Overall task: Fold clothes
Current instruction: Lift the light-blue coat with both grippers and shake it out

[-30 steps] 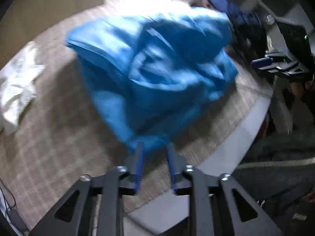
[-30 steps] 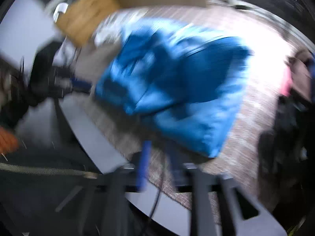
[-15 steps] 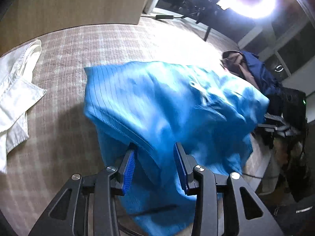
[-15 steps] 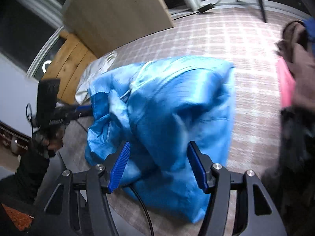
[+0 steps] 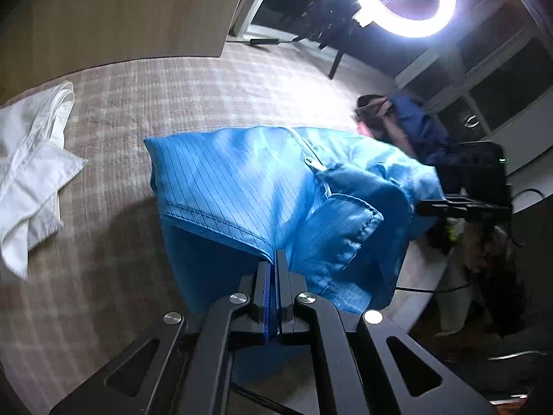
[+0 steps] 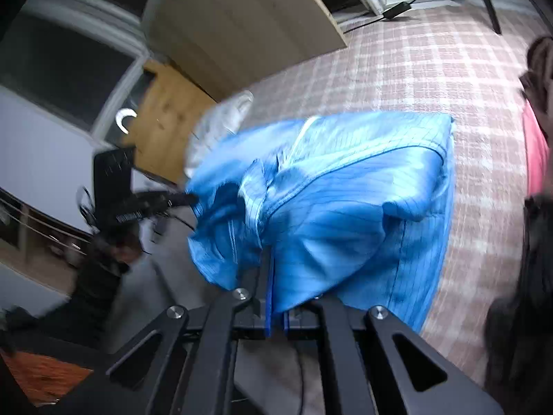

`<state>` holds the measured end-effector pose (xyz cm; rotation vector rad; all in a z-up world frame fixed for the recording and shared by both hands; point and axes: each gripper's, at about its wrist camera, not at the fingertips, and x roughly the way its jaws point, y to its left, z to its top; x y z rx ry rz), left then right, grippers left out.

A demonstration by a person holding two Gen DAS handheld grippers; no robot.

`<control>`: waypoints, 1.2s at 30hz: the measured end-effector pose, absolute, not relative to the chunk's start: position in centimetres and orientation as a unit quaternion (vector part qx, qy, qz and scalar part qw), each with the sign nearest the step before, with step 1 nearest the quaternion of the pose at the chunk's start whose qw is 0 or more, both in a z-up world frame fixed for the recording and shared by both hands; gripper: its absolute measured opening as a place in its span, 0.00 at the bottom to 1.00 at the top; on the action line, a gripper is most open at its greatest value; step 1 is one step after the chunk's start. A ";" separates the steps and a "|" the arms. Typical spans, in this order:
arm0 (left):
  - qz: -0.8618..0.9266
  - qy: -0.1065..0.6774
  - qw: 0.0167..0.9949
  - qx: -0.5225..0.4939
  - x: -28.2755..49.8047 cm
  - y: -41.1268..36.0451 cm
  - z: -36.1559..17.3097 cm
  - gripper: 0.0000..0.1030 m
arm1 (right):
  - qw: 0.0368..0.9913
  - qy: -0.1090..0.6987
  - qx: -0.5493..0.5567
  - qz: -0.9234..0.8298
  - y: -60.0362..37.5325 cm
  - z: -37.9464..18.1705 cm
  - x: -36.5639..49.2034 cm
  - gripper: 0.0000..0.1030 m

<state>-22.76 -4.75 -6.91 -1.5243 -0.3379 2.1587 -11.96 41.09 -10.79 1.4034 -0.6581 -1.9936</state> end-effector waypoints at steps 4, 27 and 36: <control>0.778 -0.130 0.244 -0.564 -19.9 -4.6 -7.8 0.01 | 0.291 -0.275 0.547 -0.735 42.1 -12.1 -11.1 0.04; 0.773 -0.121 0.185 -0.595 -26.8 -5.8 -11.4 0.38 | 0.195 -0.120 0.592 -0.773 40.4 -11.8 -11.9 0.57; 0.769 -0.135 0.196 -0.594 -24.9 -5.8 -10.7 0.00 | 0.247 -0.170 0.585 -0.753 40.0 -12.8 -11.6 0.03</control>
